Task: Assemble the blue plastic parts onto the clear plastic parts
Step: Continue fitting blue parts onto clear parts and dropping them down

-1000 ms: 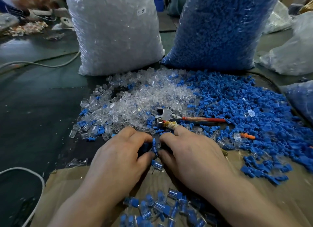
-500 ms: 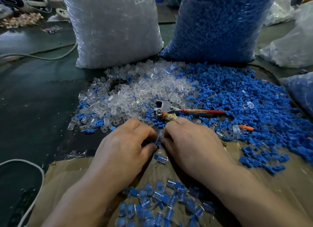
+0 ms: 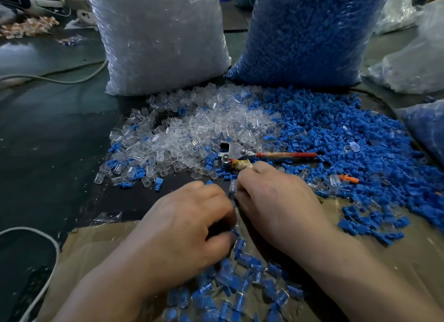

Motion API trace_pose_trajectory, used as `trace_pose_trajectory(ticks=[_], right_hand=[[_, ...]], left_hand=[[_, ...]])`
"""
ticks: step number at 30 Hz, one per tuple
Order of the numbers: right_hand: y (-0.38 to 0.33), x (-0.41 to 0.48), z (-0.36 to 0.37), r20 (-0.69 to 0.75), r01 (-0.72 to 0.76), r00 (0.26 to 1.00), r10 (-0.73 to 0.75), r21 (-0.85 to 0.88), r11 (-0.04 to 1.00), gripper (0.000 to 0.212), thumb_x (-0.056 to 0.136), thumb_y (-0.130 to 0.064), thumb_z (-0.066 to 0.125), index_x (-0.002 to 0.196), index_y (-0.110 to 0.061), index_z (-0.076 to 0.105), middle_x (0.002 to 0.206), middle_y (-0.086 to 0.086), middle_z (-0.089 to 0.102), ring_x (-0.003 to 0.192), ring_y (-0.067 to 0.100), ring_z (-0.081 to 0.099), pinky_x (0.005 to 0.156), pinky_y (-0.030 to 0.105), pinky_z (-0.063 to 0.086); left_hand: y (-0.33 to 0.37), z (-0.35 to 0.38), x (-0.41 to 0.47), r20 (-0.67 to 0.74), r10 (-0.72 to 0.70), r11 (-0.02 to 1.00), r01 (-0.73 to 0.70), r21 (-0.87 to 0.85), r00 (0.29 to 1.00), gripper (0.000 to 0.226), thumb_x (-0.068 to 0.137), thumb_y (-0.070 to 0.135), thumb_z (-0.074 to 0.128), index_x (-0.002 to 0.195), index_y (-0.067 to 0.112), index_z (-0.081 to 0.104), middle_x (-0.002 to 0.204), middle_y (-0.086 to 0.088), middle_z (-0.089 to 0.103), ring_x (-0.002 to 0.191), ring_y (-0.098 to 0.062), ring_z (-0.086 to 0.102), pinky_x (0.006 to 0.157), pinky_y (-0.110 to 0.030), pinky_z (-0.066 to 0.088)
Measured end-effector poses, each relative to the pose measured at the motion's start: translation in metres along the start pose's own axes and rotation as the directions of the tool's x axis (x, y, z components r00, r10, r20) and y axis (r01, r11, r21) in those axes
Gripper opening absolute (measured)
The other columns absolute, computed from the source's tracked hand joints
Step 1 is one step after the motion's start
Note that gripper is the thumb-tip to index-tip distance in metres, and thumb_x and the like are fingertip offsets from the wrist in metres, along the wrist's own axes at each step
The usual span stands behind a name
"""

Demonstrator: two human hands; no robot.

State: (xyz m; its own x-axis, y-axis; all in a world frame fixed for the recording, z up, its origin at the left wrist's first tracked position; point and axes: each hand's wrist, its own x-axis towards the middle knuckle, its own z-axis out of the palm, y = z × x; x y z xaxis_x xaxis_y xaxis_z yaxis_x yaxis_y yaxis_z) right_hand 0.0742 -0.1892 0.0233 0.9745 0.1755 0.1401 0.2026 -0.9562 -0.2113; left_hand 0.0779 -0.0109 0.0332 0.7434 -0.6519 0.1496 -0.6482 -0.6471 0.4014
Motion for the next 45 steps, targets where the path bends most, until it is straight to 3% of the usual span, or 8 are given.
trace_pose_trajectory(ticks=[7, 13, 21, 23, 28, 32, 41, 45], right_hand=[[0.001, 0.000, -0.002, -0.016, 0.026, 1.000, -0.025, 0.028, 0.999, 0.012, 0.093, -0.027, 0.050, 0.081, -0.028, 0.049, 0.083, -0.007, 0.047, 0.068, 0.021, 0.052, 0.056, 0.036, 0.041], [0.004, 0.001, -0.006, -0.065, 0.044, 0.997, -0.033, 0.170, 0.984, 0.013, 0.091, -0.031, 0.050, 0.080, -0.026, 0.051, 0.080, -0.008, 0.051, 0.071, 0.017, 0.051, 0.062, 0.035, 0.043], [-0.002, -0.006, -0.014, 0.039, -0.075, 0.997, 0.064, 0.623, 0.779, 0.005, 0.083, -0.035, 0.068, 0.084, -0.034, 0.063, 0.077, -0.019, 0.066, 0.067, 0.000, 0.062, 0.058, 0.018, 0.050], [-0.003, -0.006, -0.019, 0.136, -0.192, 0.981, 0.136, 0.766, 0.614, 0.009, 0.088, -0.025, 0.068, 0.088, -0.033, 0.065, 0.072, -0.007, 0.071, 0.060, 0.008, 0.067, 0.058, 0.027, 0.058], [0.000, -0.001, -0.030, 0.363, -0.305, 0.911, 0.194, 0.912, -0.273, 0.015, 0.093, -0.008, 0.056, 0.092, -0.004, 0.071, 0.073, 0.015, 0.066, 0.054, 0.021, 0.062, 0.046, 0.025, 0.053], [0.004, -0.001, -0.033, 0.396, -0.270, 0.909, 0.128, 0.796, -0.542, 0.021, 0.080, -0.014, 0.060, 0.081, -0.003, 0.077, 0.082, 0.017, 0.069, 0.062, 0.017, 0.066, 0.052, 0.022, 0.055], [0.003, -0.005, -0.032, 0.416, -0.283, 0.905, 0.091, 0.747, -0.602, 0.027, 0.064, 0.011, 0.060, 0.089, 0.011, 0.069, 0.087, 0.026, 0.069, 0.072, 0.029, 0.072, 0.057, 0.027, 0.059], [0.001, -0.005, -0.027, 0.404, -0.336, 0.908, 0.112, 0.860, -0.384, 0.025, 0.077, 0.002, 0.061, 0.102, 0.000, 0.067, 0.077, 0.015, 0.069, 0.065, 0.025, 0.070, 0.055, 0.029, 0.059]], left_hand=[[-0.001, -0.002, -0.007, 0.064, 0.023, 0.981, -0.010, -0.194, 0.998, 0.014, 0.082, 0.049, 0.065, 0.085, 0.036, 0.068, 0.090, 0.018, 0.060, 0.090, -0.001, 0.061, 0.076, -0.027, 0.052], [-0.009, 0.003, -0.008, -0.201, -0.423, 0.797, 0.258, -0.546, 0.884, 0.026, 0.084, 0.030, 0.071, 0.095, 0.053, 0.067, 0.088, 0.023, 0.072, 0.078, 0.001, 0.068, 0.065, -0.003, 0.048], [-0.006, 0.015, -0.001, -0.155, -0.446, 0.669, 0.214, -0.712, 0.881, 0.025, 0.082, 0.044, 0.074, 0.107, 0.049, 0.071, 0.096, 0.009, 0.077, 0.087, -0.014, 0.074, 0.077, -0.042, 0.061], [-0.007, 0.013, -0.001, -0.172, -0.501, 0.609, 0.204, -0.767, 0.848, 0.021, 0.079, 0.045, 0.071, 0.100, 0.043, 0.073, 0.092, 0.005, 0.077, 0.083, -0.016, 0.075, 0.070, -0.036, 0.061], [-0.008, 0.004, 0.001, -0.061, -0.561, 0.219, 0.077, -0.973, 0.825, 0.019, 0.082, 0.019, 0.064, 0.092, 0.025, 0.078, 0.096, -0.012, 0.077, 0.080, -0.021, 0.075, 0.059, -0.024, 0.058], [-0.012, 0.000, 0.001, -0.015, -0.581, 0.067, 0.029, -0.997, 0.814, 0.026, 0.080, 0.015, 0.062, 0.098, 0.020, 0.080, 0.091, -0.010, 0.076, 0.076, -0.017, 0.073, 0.057, -0.021, 0.056], [-0.007, 0.006, 0.001, -0.028, -0.617, 0.251, 0.163, -0.954, 0.787, 0.020, 0.062, 0.033, 0.076, 0.081, 0.026, 0.076, 0.074, -0.008, 0.073, 0.058, -0.014, 0.067, 0.045, -0.020, 0.049], [-0.003, 0.007, 0.002, -0.018, -0.609, 0.247, 0.168, -0.954, 0.793, 0.019, 0.069, 0.024, 0.070, 0.086, 0.027, 0.077, 0.070, -0.007, 0.070, 0.056, -0.015, 0.064, 0.046, -0.022, 0.051]])
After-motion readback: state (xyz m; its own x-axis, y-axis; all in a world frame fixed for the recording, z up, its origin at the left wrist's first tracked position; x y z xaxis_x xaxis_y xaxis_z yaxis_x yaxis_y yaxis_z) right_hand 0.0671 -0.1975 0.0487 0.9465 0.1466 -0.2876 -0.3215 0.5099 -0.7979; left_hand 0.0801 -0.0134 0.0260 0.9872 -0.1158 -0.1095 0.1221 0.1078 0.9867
